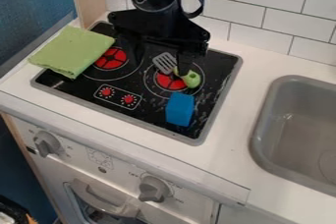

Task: Move the green spatula slighly to the left of the burner and place theblue thing above the burner

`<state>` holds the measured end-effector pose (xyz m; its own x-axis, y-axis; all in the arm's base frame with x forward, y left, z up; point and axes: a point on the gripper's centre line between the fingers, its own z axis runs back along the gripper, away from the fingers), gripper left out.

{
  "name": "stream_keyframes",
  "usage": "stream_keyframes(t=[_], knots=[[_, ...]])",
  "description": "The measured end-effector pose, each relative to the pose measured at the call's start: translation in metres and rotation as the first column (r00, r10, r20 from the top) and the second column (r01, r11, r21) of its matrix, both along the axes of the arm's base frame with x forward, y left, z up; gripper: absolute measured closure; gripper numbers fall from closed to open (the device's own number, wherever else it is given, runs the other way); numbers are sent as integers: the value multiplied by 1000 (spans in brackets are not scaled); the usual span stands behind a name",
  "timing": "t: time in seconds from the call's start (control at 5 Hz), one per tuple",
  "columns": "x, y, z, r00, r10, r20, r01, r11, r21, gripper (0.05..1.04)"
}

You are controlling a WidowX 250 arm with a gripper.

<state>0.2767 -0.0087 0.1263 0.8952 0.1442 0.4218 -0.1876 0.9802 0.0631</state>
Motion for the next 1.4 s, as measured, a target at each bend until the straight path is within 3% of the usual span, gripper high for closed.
stream_keyframes(t=[0.2,0.4,0.6,1.0,1.2,1.4], knots=[[-2,1,-7,999,12,-29,-12,1000,3,87],[-1,12,-14,981,180,-79,-176,983,52,87],[12,12,-18,948,293,-123,-287,956,66,87],[53,17,-35,871,458,-176,-480,871,-110,88],[62,20,-48,835,509,-209,-543,824,-163,87],[72,17,-49,829,530,-178,-559,798,-225,88]])
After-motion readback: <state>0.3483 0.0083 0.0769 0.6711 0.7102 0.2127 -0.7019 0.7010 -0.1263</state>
